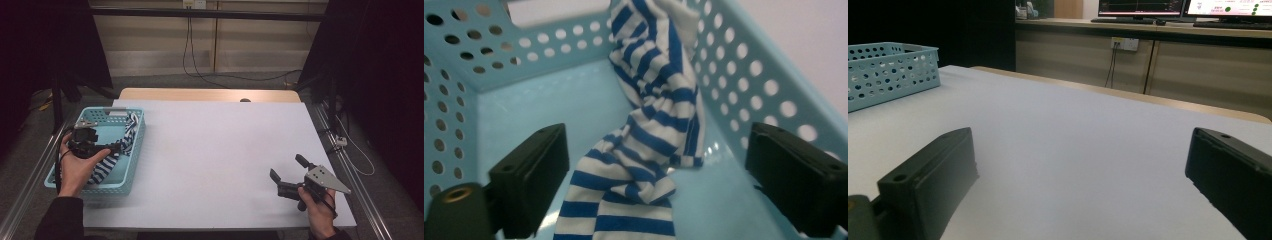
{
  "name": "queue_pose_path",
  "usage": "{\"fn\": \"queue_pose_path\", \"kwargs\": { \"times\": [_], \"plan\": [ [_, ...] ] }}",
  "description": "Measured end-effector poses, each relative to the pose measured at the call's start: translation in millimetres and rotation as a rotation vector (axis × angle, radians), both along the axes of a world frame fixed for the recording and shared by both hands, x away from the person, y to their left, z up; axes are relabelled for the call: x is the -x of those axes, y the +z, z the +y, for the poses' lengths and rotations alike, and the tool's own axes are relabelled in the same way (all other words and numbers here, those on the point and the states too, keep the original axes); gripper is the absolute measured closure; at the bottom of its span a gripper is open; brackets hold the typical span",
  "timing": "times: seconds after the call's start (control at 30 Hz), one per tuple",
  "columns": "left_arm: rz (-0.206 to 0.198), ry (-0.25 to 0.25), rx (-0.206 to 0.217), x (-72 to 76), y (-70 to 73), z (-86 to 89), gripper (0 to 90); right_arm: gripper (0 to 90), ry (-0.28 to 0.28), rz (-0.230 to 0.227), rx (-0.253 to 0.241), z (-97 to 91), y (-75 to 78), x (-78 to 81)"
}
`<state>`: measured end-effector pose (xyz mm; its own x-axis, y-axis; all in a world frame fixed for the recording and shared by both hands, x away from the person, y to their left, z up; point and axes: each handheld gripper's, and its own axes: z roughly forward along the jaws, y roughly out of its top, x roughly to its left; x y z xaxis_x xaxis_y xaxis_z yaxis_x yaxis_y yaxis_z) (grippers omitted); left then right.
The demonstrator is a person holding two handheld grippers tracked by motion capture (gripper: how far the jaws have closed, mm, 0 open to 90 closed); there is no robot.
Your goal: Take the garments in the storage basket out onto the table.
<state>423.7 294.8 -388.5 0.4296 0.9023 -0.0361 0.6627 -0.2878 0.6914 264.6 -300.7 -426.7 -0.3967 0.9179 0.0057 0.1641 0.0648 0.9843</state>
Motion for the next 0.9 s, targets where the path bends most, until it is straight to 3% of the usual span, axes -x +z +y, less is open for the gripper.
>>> {"fn": "queue_pose_path", "kwargs": {
  "times": [0.27,0.33,0.43,0.63,0.9],
  "plan": [
    [0.069,0.0,-0.063,-15.7,-5.3,-2.7,18.3,0.0,-0.001,0.003,-0.002,0.0,0.0,1.1],
    [0.086,-0.001,-0.097,-17.4,-8.3,-2.6,19.8,0.0,0.003,0.002,-0.002,-0.1,-0.1,1.1],
    [0.11,0.006,-0.092,-19.2,-11.2,0.3,25.2,0.0,0.002,0.002,-0.001,-0.1,-0.2,1.2],
    [0.155,0.005,-0.09,-23.3,-21.1,1.5,25.2,0.0,0.003,0.003,0.0,0.1,-0.2,1.5],
    [0.223,-0.008,-0.151,-28.2,-31.1,-3.0,25.2,0.0,0.003,0.001,0.004,-0.5,-0.3,2.4]
  ]
}}
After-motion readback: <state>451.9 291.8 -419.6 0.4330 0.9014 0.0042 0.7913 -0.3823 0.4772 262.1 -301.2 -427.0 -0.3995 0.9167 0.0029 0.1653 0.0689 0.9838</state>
